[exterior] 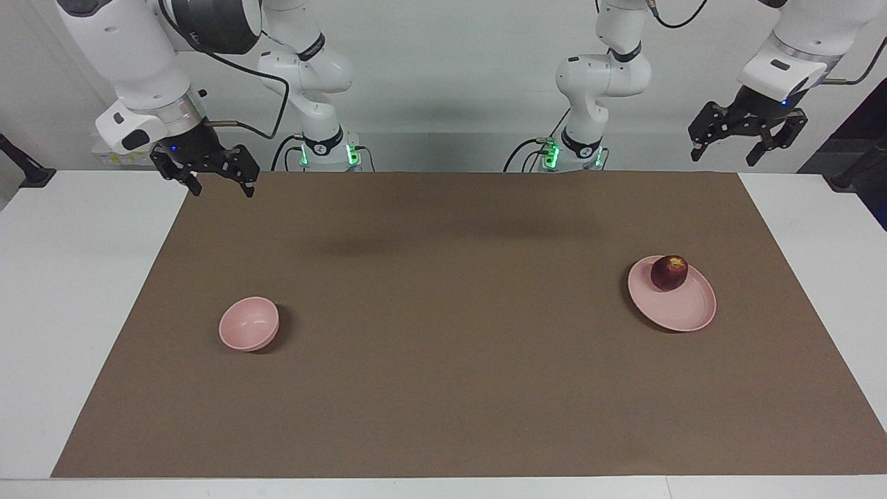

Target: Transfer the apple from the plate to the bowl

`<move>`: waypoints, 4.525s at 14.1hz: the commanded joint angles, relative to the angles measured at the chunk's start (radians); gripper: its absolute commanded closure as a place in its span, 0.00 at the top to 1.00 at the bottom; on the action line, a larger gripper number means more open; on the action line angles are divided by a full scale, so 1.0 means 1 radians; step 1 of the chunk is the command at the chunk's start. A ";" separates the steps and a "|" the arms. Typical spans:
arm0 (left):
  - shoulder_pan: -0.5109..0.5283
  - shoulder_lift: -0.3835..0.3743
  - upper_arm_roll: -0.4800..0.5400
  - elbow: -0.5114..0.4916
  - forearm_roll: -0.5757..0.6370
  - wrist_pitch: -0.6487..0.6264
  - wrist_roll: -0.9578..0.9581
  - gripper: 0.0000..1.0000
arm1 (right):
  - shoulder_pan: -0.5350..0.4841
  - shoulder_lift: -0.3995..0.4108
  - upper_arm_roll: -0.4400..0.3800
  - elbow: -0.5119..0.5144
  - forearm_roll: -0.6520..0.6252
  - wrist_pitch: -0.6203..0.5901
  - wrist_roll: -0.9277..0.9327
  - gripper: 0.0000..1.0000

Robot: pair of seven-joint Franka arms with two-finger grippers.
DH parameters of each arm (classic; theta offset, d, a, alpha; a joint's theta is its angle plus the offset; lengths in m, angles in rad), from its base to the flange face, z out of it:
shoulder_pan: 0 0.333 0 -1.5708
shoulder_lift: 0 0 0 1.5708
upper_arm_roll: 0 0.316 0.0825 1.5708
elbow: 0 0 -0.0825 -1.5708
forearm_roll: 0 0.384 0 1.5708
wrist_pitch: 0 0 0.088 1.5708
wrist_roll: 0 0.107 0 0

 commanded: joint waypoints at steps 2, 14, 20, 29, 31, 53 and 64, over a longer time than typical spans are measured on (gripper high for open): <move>0.008 -0.022 -0.009 -0.021 -0.006 0.017 -0.004 1.00 | -0.005 0.001 0.004 0.006 0.008 -0.001 -0.034 1.00; 0.010 -0.039 -0.009 -0.070 -0.016 0.076 0.008 1.00 | 0.007 -0.021 0.004 -0.115 0.299 -0.004 0.408 1.00; 0.016 -0.051 0.004 -0.246 -0.015 0.263 0.011 1.00 | 0.045 0.054 0.004 -0.143 0.490 0.013 0.687 1.00; 0.031 -0.046 0.061 -0.614 -0.013 0.688 0.042 1.00 | 0.183 0.114 0.004 -0.237 0.776 0.252 1.011 1.00; 0.042 -0.034 0.061 -0.665 -0.013 0.736 0.066 1.00 | 0.194 0.137 0.004 -0.255 0.878 0.294 1.034 1.00; 0.056 0.109 0.057 -0.757 -0.015 0.977 0.053 0.00 | 0.411 0.259 0.004 -0.266 1.244 0.592 1.154 1.00; -0.007 0.078 0.031 -0.561 -0.462 0.662 0.059 0.00 | 0.388 0.251 0.004 -0.266 1.272 0.495 1.089 1.00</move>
